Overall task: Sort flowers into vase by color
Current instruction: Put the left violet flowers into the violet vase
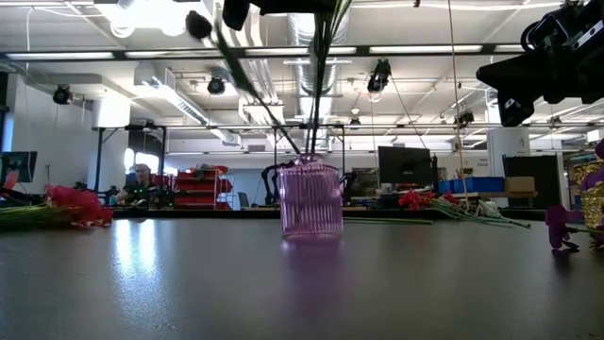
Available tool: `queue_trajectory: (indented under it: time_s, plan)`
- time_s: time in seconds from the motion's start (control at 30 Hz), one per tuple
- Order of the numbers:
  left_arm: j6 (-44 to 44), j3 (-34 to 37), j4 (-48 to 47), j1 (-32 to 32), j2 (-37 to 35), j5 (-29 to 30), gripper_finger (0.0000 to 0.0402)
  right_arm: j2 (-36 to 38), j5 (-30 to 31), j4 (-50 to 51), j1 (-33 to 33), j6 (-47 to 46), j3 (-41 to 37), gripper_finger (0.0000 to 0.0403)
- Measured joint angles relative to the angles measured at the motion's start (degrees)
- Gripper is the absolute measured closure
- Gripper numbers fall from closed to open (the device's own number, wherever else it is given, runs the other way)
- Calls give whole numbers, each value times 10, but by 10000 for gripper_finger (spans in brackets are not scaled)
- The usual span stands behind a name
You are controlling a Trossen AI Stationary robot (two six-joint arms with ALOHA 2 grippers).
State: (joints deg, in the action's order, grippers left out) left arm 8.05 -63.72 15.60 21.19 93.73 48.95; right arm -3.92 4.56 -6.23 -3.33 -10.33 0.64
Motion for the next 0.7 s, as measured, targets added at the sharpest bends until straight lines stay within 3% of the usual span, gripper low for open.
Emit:
queue_trajectory:
  time_s: [0.43, 0.7]
  plan:
    - [7, 0, -1, 0, 0, 0, 393, 0, 0, 0, 0, 0, 0, 390]
    - [79, 0, -58, -6, 0, 33, 393, 0, 0, 0, 0, 0, 0, 390]
